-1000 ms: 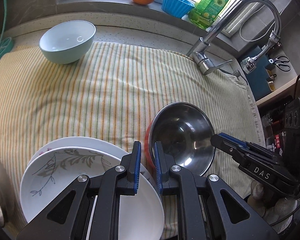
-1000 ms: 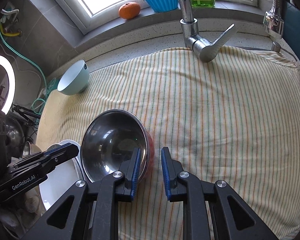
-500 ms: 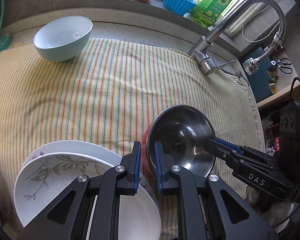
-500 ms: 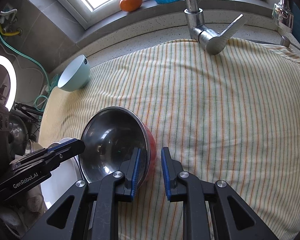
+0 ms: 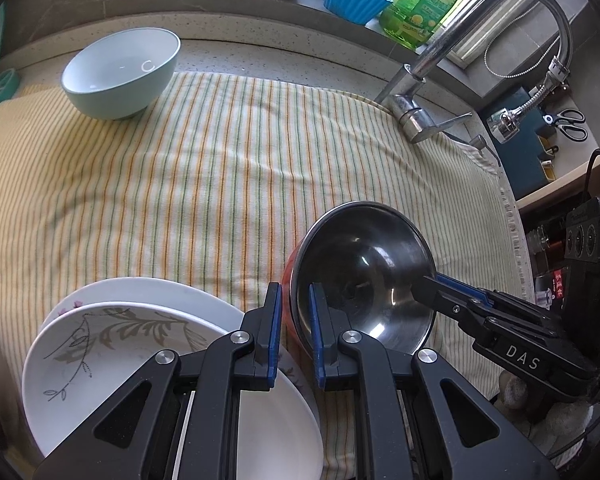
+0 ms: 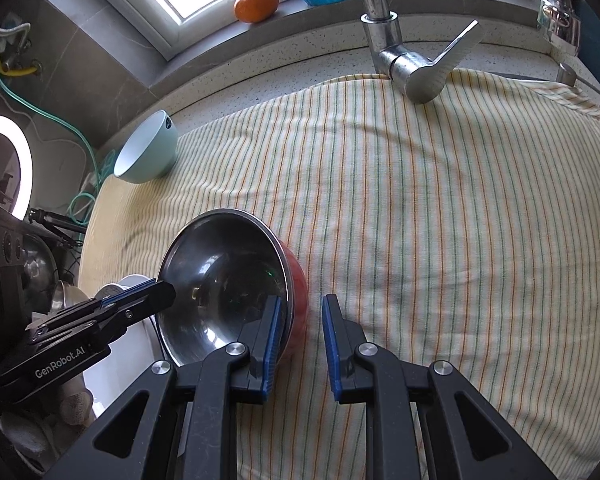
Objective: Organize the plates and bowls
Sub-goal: 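Lift the red-backed steel bowl with both grippers and carry it to the large bowl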
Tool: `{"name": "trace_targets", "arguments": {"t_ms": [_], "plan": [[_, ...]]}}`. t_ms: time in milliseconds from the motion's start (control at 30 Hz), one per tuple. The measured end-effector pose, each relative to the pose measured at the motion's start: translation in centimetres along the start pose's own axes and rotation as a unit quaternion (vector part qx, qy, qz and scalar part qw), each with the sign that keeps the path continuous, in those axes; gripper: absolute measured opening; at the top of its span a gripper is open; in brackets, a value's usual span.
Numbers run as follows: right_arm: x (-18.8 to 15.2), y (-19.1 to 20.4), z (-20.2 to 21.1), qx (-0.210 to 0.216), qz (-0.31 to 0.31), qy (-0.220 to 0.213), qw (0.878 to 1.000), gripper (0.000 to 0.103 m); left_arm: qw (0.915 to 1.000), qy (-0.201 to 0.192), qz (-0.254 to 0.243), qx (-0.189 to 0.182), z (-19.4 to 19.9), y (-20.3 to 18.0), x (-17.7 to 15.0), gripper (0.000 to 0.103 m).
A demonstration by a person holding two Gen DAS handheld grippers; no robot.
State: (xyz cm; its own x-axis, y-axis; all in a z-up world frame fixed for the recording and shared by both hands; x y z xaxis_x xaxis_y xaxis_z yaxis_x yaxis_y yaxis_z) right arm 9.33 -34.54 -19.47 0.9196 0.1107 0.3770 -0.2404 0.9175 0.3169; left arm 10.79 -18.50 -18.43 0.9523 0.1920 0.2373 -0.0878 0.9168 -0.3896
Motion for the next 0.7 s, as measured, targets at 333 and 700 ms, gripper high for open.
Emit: {"name": "trace_targets", "arguments": {"t_ms": [333, 700], "plan": [[0.18, 0.75, -0.42, -0.005, 0.010, 0.006, 1.000, 0.009, 1.0000, 0.000, 0.000, -0.003, -0.17, 0.11, -0.08, 0.007], [0.34, 0.91, -0.11, -0.015, 0.008, 0.003, 1.000, 0.009, 0.9999, -0.004, 0.005, -0.015, 0.69, -0.21, -0.04, 0.007]]}}
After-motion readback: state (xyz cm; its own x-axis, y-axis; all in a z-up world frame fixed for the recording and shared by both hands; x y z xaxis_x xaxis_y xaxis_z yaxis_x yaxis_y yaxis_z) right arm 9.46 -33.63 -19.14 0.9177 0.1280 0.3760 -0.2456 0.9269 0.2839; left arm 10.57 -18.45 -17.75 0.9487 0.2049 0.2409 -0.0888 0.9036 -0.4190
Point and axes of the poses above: each gripper's, at about its wrist camera, not at the fingertips, and z roughly against the way its jaws point, y to its left, x to its top, the point moved 4 cm from there along -z, roughly the way its jaws point, and after that the axes turned 13 degrees about z, right-handed, at the moved point
